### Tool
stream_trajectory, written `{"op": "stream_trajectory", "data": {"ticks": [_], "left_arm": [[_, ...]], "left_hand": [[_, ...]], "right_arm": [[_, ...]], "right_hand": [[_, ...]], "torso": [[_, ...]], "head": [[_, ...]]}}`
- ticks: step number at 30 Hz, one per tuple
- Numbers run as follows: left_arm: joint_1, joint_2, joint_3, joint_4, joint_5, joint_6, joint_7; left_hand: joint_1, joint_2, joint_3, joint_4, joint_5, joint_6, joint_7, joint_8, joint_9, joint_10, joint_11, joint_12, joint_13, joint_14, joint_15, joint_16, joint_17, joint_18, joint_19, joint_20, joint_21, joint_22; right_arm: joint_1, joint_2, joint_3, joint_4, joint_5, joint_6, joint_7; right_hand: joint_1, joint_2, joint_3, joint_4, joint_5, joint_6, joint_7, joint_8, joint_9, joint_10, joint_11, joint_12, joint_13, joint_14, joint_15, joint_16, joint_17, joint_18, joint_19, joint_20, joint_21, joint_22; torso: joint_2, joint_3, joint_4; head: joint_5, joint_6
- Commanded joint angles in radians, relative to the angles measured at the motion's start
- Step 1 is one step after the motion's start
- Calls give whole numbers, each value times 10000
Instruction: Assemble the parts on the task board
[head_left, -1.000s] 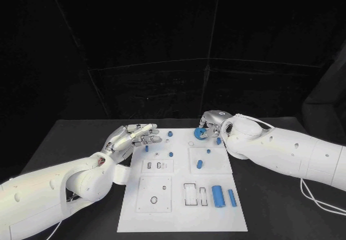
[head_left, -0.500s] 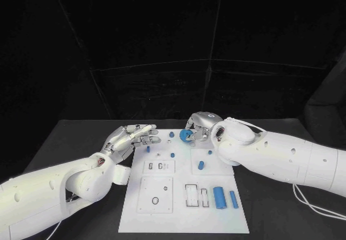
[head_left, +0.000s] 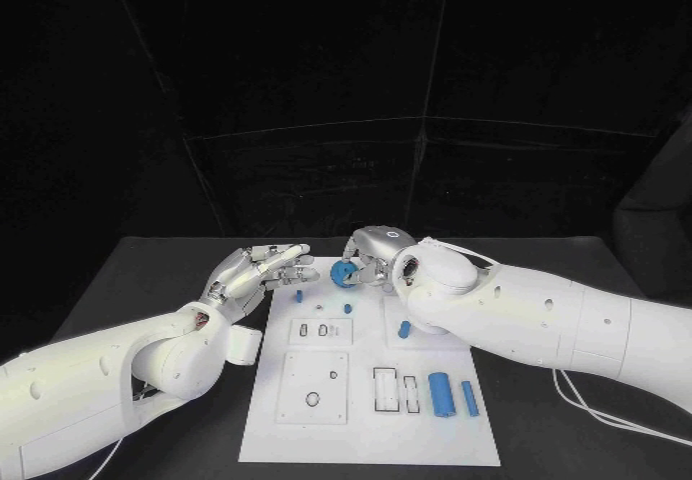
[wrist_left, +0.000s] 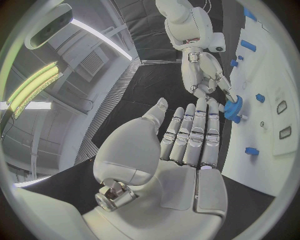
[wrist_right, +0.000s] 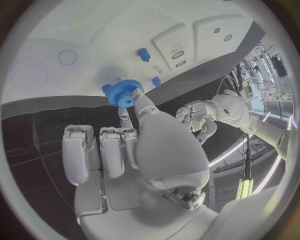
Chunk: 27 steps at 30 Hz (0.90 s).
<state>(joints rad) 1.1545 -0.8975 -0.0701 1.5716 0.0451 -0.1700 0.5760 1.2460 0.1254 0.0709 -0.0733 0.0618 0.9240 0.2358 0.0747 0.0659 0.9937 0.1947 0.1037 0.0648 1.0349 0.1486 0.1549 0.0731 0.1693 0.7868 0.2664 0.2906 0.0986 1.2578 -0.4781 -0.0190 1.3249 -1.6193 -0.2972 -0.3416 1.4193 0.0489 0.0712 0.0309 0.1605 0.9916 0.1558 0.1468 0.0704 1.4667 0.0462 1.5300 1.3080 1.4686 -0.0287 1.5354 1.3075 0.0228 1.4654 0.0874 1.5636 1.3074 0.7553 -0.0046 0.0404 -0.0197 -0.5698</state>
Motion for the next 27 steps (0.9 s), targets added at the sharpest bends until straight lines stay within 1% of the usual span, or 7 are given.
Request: {"op": "stream_trajectory", "data": {"ticks": [1, 5, 7, 11, 15, 21, 27], "left_arm": [[27, 14, 7, 4, -59, -32, 246], [34, 35, 7, -6, -59, -25, 240], [45, 59, 7, -20, -59, -23, 237], [66, 90, 7, -32, -59, -16, 230], [80, 107, 7, -39, -59, -36, 225], [101, 116, 7, -42, -59, -45, 218], [123, 131, 7, -47, -58, -45, 204]], "left_hand": [[41, 90, 28, -23, 65, 88, 139, -1, 12, 48, -15, 28, 0, 75, 23, 0, 13, 159, 60, -4, 41, -15], [41, 90, 28, -23, 65, 88, 139, -1, 12, 48, -15, 28, 0, 75, 23, 0, 13, 159, 60, -4, 41, -15], [41, 90, 28, -23, 65, 88, 139, -1, 12, 48, -15, 28, 0, 75, 23, 0, 13, 159, 60, -4, 41, -15], [41, 90, 28, -23, 65, 88, 139, -1, 12, 48, -15, 28, 0, 75, 23, 0, 13, 159, 60, -4, 41, -15], [31, 93, 48, -36, 63, 99, 134, 1, 11, 59, -20, 33, -1, 89, 17, 2, 13, 159, 73, -9, 42, -20], [30, 93, 50, -37, 63, 100, 134, 0, 11, 60, -20, 34, -1, 90, 17, 2, 13, 159, 74, -9, 42, -20], [24, 95, 55, -38, 63, 98, 135, -2, 10, 59, -20, 33, -2, 90, 17, 0, 12, 158, 76, -10, 41, -22]], "right_arm": [[-4, 152, 7, -203, -198, -50, 170], [-42, 323, 7, -421, -388, 25, 160], [-64, 404, 7, -547, -457, 104, 134], [-108, 510, 7, -710, -550, 163, 145], [-132, 571, 7, -787, -598, 259, 183], [-153, 657, 6, -880, -622, 395, 197], [-172, 736, 6, -983, -630, 356, 106]], "right_hand": [[-26, 20, 62, -6, 20, 675, -310, 27, 56, 697, -31, -44, 2083, 835, -1, 36, 1768, -200, 966, -40, 31, 2515], [-30, 14, 78, -14, 26, 671, -308, 16, 51, 698, -30, -42, 2086, 836, 4, 36, 1770, -199, 962, -36, 29, 2510], [-35, -4, 92, -27, 36, 665, -306, 3, 46, 694, -29, -48, 2081, 834, 11, 33, 1762, -199, 963, -30, 30, 2512], [-65, -34, 140, -47, 82, 626, -283, -48, 25, 665, -14, -87, 2038, 831, 28, 28, 1753, -199, 963, -14, 30, 2511], [-89, -52, 169, -56, 99, 599, -266, -82, 12, 660, 0, -95, 2032, 833, 39, 29, 1759, -199, 964, -4, 30, 2513], [-203, -144, 198, -53, 36, 539, -221, -160, -11, 640, 43, -123, 2005, 830, 70, 22, 1746, -203, 976, 24, 35, 2529], [-353, -234, 257, -37, -33, 322, -121, -347, -50, 628, 124, -143, 1991, 830, 137, 19, 1746, -201, 970, 79, 33, 2522]], "torso": [[3, 9, -8], [-7, 12, -15], [-2, 12, -5], [2, 11, -36], [-10, 25, -31], [-10, 9, -16], [-9, 21, -29]], "head": [[-2, -19], [15, -58], [-4, -71], [-26, -55], [-14, -61], [-30, -96], [0, -109]]}}
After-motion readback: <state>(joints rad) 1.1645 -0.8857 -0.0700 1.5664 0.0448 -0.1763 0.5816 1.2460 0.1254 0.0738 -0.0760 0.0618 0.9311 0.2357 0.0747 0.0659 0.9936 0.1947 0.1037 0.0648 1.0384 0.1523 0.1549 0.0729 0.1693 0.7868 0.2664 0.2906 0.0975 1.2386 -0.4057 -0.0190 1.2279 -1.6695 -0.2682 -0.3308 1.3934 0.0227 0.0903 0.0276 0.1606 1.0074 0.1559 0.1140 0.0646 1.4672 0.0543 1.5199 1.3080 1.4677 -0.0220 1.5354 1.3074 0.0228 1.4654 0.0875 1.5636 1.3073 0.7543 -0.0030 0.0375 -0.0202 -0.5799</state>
